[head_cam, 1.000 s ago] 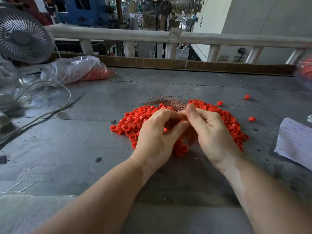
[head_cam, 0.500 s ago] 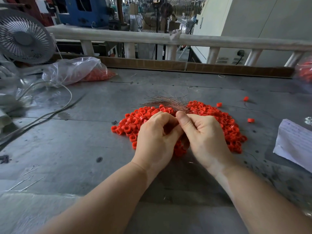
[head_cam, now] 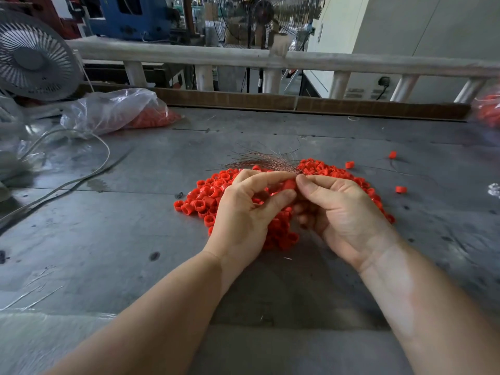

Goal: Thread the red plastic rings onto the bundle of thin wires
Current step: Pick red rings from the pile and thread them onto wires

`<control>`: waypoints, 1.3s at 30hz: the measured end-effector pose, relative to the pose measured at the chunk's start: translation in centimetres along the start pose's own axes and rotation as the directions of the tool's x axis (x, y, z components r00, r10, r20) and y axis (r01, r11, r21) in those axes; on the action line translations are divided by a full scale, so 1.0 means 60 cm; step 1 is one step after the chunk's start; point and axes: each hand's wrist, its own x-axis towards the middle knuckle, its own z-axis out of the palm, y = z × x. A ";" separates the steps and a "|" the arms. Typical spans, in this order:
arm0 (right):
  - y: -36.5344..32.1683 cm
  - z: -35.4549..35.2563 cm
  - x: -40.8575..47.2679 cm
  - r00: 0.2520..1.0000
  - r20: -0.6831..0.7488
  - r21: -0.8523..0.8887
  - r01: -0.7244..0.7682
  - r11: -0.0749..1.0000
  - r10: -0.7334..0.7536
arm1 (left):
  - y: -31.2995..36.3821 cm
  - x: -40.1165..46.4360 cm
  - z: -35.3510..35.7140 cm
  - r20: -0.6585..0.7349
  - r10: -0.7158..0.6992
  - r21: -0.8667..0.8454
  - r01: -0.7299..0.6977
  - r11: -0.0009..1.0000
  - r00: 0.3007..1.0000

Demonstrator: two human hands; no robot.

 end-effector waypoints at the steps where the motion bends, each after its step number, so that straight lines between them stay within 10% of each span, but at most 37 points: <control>1: -0.001 -0.002 0.000 1.000 0.005 0.019 -0.010 1.000 0.010 | -0.001 -0.001 -0.001 0.007 -0.003 -0.014 0.004 1.000 1.000; 11: 0.001 -0.008 0.001 0.995 0.003 0.056 0.095 0.994 -0.095 | -0.001 -0.004 -0.001 -0.027 -0.109 -0.313 0.095 0.945 0.994; 39: 0.009 -0.001 0.001 0.938 0.020 -0.141 0.344 0.928 -0.345 | 0.007 -0.007 0.002 -0.123 -0.059 -0.119 0.044 0.992 0.991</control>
